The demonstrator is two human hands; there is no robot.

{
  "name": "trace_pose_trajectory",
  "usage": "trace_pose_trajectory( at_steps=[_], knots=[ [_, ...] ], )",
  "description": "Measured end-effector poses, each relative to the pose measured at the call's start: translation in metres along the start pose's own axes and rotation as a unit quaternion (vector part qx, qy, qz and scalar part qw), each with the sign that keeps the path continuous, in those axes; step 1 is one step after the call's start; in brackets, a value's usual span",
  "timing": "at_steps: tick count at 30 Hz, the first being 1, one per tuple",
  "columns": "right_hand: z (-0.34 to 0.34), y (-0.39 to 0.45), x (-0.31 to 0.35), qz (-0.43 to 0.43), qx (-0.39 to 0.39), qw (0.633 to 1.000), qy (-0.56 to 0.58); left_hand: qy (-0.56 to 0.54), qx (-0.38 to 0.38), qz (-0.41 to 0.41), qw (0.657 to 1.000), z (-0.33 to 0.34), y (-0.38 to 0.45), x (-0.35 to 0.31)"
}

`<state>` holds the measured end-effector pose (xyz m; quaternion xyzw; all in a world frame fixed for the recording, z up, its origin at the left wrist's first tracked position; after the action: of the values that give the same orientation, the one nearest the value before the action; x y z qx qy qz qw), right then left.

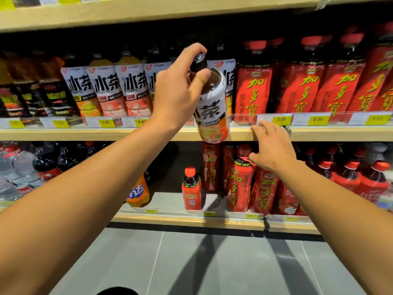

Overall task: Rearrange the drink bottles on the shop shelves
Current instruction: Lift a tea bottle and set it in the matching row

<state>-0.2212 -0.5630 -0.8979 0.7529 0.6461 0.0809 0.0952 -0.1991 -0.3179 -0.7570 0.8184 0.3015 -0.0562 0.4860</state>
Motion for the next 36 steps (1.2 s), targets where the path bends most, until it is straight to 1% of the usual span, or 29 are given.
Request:
trace_pose_trajectory(
  at_steps=[3, 6, 9, 13, 15, 18, 23, 27, 30, 33, 36],
  knots=[
    [0.007, -0.003, -0.002, -0.011, -0.004, 1.000, -0.008, 0.020, 0.006, 0.008, 1.000, 0.014, 0.007, -0.005],
    [0.015, -0.003, -0.007, -0.022, -0.009, 1.000, -0.008, 0.009, 0.012, 0.006, 1.000, 0.033, 0.013, -0.008],
    [0.018, -0.002, -0.010, -0.027, -0.018, 0.999, -0.003, -0.028, -0.046, -0.018, 0.998, 0.051, 0.018, -0.012],
    [0.023, -0.002, -0.012, -0.034, -0.032, 0.999, -0.007, -0.099, -0.148, -0.039, 0.983, 0.073, 0.019, -0.015],
    [0.023, -0.003, -0.012, -0.034, -0.035, 0.999, -0.005, -0.082, -0.163, -0.030, 0.983, 0.081, 0.019, -0.015],
    [0.022, -0.004, -0.013, -0.039, -0.034, 0.999, 0.004, -0.033, -0.142, 0.002, 0.989, 0.089, 0.022, -0.006],
    [0.023, -0.005, -0.015, -0.037, -0.030, 0.999, 0.016, -0.018, -0.096, 0.026, 0.995, 0.096, 0.016, 0.014],
    [0.024, -0.005, -0.013, -0.036, -0.031, 0.999, 0.022, -0.014, -0.103, 0.036, 0.994, 0.106, -0.005, 0.020],
    [0.022, -0.006, -0.012, -0.035, -0.024, 0.999, 0.020, 0.017, -0.079, 0.009, 0.997, 0.106, -0.014, 0.020],
    [0.020, -0.006, -0.011, -0.032, -0.018, 0.999, 0.026, 0.037, -0.031, -0.039, 0.998, 0.102, -0.017, 0.017],
    [0.020, -0.006, -0.010, -0.029, -0.013, 0.999, 0.026, 0.031, -0.020, -0.061, 0.997, 0.094, -0.011, 0.016]
  ],
)
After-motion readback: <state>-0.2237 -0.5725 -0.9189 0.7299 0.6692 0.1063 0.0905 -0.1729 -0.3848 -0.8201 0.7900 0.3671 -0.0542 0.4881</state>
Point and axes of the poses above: each hand's wrist, its own y-axis towards the middle knuckle, its own z-axis out of the palm, x = y × z, the point moved 2 cm from there along y, towards the middle knuckle, and after that the axes turned 10 degrees about x, right-handed, at the moved point
